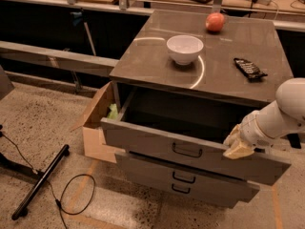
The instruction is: Open top drawer
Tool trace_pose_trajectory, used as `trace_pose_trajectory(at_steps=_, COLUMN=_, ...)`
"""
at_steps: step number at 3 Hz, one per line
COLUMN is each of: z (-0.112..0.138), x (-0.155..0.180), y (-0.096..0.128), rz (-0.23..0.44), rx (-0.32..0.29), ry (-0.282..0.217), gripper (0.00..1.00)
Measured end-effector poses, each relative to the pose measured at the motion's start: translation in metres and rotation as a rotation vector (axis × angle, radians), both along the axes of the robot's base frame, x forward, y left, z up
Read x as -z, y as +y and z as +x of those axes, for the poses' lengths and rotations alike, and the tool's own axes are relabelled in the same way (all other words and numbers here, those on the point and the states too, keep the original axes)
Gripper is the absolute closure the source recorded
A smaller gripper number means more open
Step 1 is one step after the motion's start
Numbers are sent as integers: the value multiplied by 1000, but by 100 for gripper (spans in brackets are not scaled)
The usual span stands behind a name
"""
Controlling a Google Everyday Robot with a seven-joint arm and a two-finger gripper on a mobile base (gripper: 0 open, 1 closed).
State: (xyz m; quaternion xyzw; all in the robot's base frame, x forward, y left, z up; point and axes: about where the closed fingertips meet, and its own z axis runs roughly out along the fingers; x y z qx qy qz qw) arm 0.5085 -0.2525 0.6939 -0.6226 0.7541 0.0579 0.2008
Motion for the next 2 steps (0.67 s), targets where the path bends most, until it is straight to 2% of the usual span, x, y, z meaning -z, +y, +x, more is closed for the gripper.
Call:
trace_pose_trajectory(at_steps=1, z=-29, x=-19, y=-5, rz=6, rx=8, ry=31, gripper=89)
trace_pose_trajectory(at_steps=2, z=-40, x=-47, y=-7, rz=12, rx=20, ry=23, gripper=67)
